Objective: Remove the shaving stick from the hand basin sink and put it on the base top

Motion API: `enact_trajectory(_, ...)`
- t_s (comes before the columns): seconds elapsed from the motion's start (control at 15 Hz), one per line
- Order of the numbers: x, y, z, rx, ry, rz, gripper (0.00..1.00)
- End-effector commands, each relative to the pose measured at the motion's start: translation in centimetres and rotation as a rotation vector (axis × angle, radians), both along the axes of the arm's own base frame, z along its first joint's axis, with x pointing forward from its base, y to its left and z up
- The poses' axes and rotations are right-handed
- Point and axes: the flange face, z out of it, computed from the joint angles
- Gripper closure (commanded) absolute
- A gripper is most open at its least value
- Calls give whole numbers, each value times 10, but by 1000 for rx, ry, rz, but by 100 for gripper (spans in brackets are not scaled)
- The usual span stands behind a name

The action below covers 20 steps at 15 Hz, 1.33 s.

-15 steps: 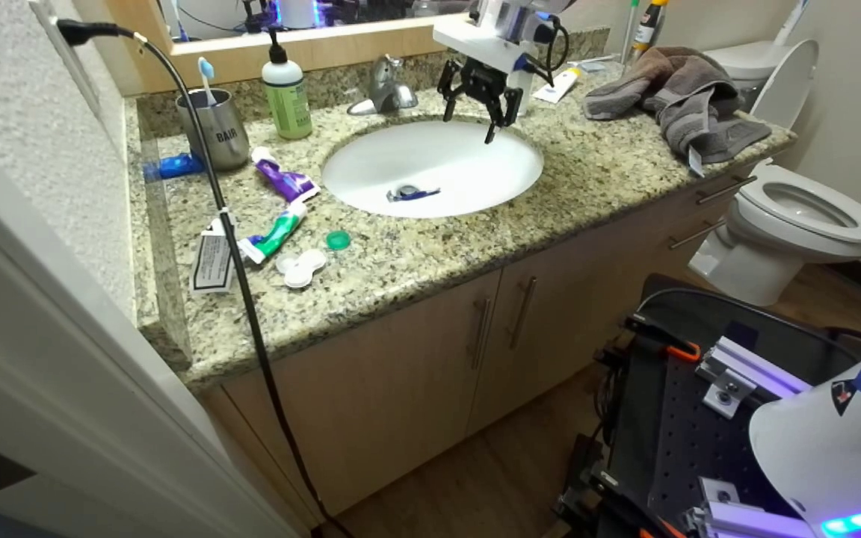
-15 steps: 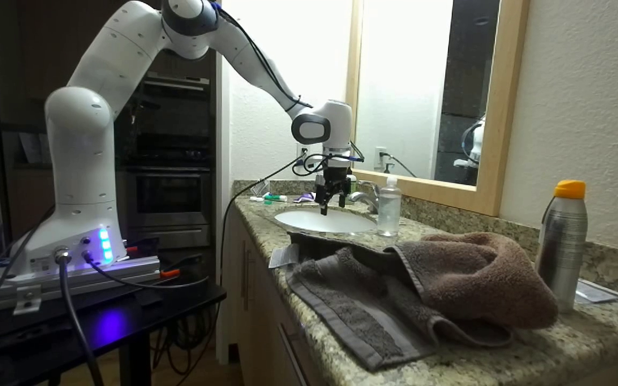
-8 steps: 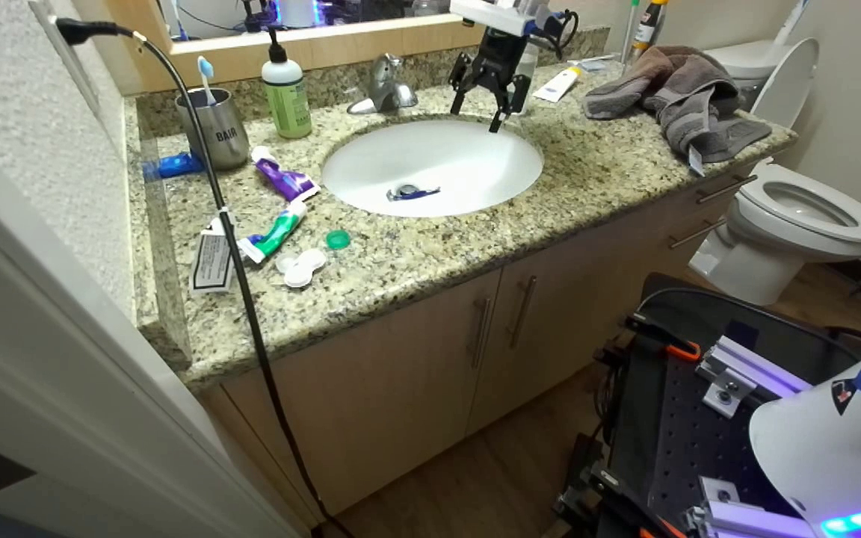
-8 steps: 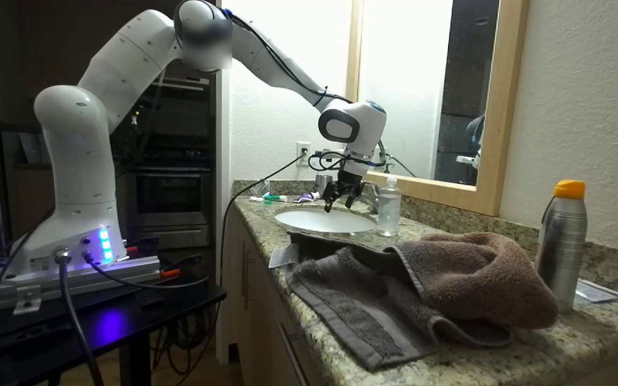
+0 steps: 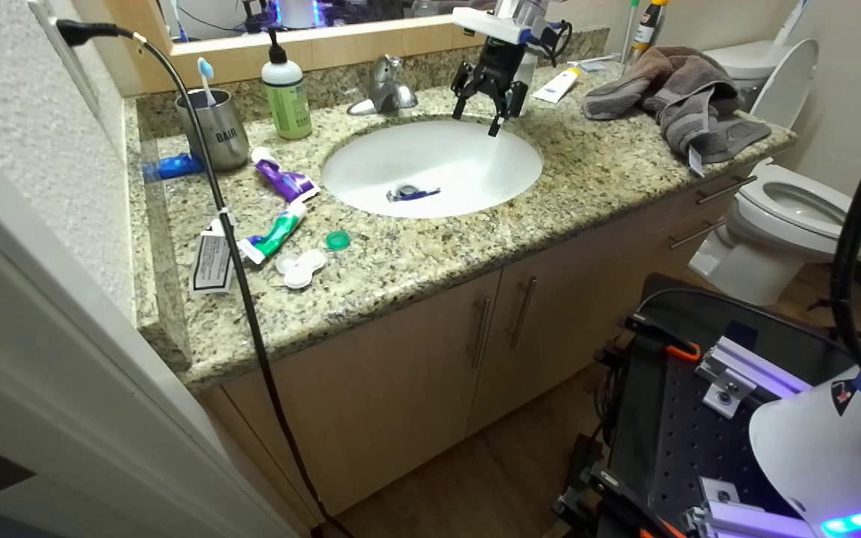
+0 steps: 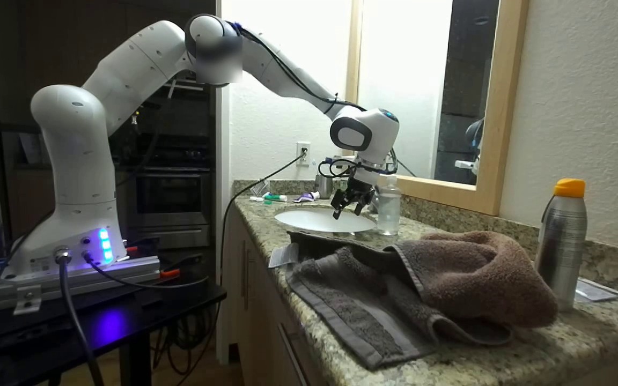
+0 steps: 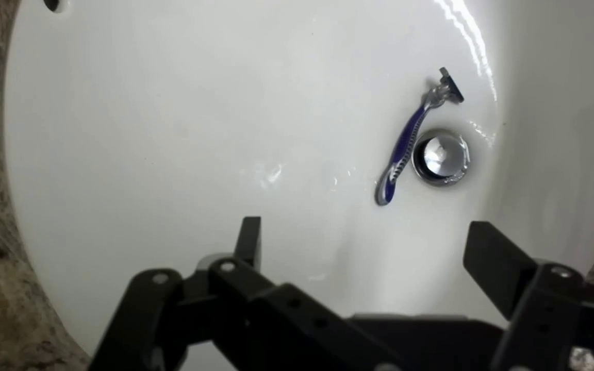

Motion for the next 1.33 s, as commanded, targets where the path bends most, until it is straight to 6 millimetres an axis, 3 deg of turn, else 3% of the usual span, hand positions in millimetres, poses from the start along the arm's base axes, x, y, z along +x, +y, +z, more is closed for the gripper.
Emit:
enact_trajectory(0.0,7,17,-8,-30,-72,-50,0)
enact_trajectory(0.47,22,52,-69,-104,-70,-191,0)
enact_trajectory(0.53,24,48,-62,-89,-76,-137,0)
enact_trajectory(0.8,26,50,-66,-95,-70,-138,0)
enact_trajectory(1.27,34,50,-101,-7,60,-142,0)
